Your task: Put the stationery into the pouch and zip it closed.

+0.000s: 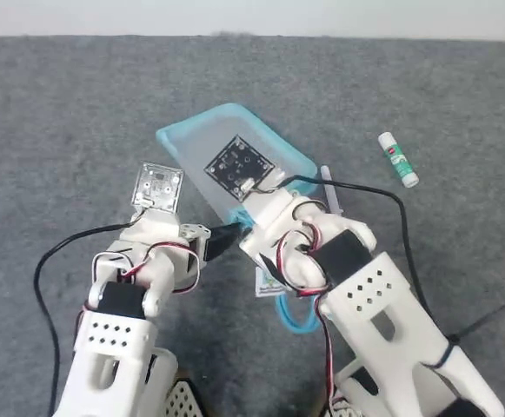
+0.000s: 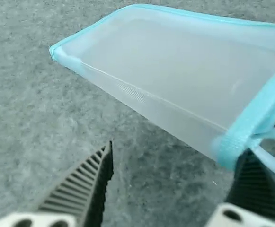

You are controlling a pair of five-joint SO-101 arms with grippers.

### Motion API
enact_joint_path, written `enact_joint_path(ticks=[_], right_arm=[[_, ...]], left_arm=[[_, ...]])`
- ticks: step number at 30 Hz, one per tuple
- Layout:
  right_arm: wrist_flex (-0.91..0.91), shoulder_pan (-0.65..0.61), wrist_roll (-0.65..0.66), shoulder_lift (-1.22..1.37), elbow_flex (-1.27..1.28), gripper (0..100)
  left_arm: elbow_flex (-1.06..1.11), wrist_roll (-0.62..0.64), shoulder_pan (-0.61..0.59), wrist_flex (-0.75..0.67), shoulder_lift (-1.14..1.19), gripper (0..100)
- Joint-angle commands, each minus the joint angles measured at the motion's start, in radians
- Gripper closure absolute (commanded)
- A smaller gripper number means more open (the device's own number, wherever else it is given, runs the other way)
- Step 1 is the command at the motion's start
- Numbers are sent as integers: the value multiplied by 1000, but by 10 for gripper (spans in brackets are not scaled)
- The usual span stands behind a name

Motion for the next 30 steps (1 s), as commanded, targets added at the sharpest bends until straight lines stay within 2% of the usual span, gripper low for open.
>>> enact_joint_path(ticks=[1,12,23,30], right_arm=[[5,-7,23,-56,-6,992],[5,116,80,-56,80,992],[88,114,101,-239,84,992],[124,116,101,-268,83,992]], left_arm=[[-58,12,-14,-40,6,617],[-58,12,-120,-63,8,617],[-58,12,-120,-63,8,617],[-58,12,-121,-58,8,617]])
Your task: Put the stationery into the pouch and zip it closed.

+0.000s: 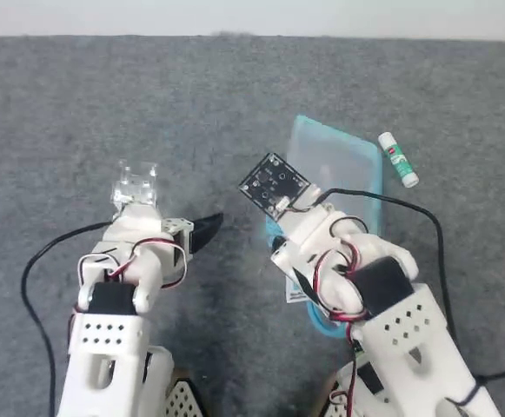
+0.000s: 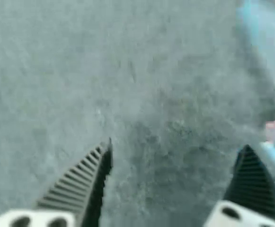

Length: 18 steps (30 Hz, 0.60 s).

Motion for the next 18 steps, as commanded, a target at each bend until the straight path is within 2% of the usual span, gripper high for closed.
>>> enact_joint_path(ticks=[1,10,18], right_arm=[[19,16,14,-44,-11,992],[-74,19,14,12,-20,992],[-97,13,12,371,-256,992]], left_arm=[[-58,8,-12,-40,8,617],[-74,3,-3,12,-2,617],[-77,8,-3,21,-3,617]])
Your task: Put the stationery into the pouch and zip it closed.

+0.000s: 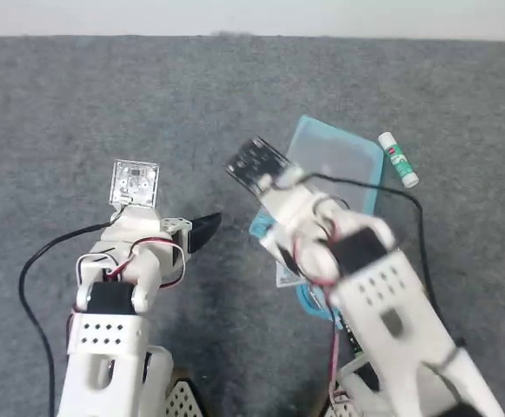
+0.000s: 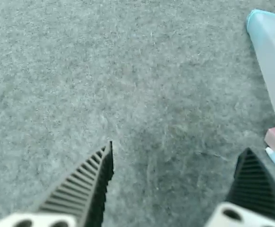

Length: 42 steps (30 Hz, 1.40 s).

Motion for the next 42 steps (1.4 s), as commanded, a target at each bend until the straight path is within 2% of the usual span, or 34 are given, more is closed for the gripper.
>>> enact_joint_path(ticks=[1,7,10,22,31,38,42], right_arm=[[-24,7,11,148,-180,992],[-21,-25,3,355,-319,992],[-7,-53,-32,366,-318,992],[-97,-53,-37,56,-23,992],[-102,-18,-38,12,9,992],[-91,-22,-40,-21,3,992],[-31,-22,-40,-120,3,992]], left_arm=[[-64,14,3,6,-2,617],[-47,14,-2,-9,-2,617],[-31,11,-2,-17,-2,617],[-31,12,3,-12,-2,617],[-33,8,9,-6,-2,617],[-39,-35,173,8,-2,617],[-36,-31,184,-38,8,617]])
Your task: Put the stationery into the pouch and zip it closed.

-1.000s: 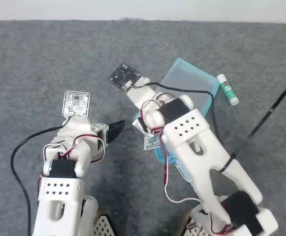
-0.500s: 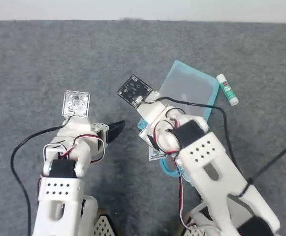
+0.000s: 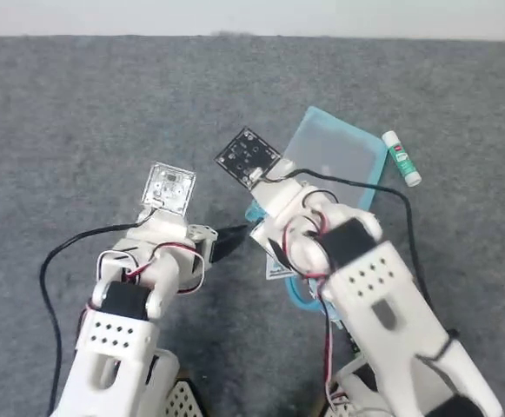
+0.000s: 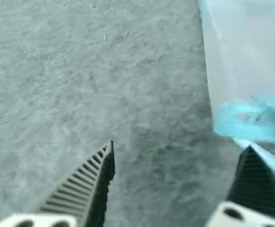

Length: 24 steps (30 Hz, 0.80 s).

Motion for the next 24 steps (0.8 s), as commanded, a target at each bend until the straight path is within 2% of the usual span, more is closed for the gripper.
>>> enact_joint_path(ticks=[1,6,11,24], right_arm=[[44,1,-15,-142,-15,992],[108,-70,-14,-229,2,992],[65,-93,-8,-211,49,992],[8,-12,-14,-104,52,992]], left_arm=[[-36,-11,21,-44,8,617],[-38,-9,31,-48,3,617],[-41,-8,31,-44,0,617],[-42,-14,31,-3,-2,617]])
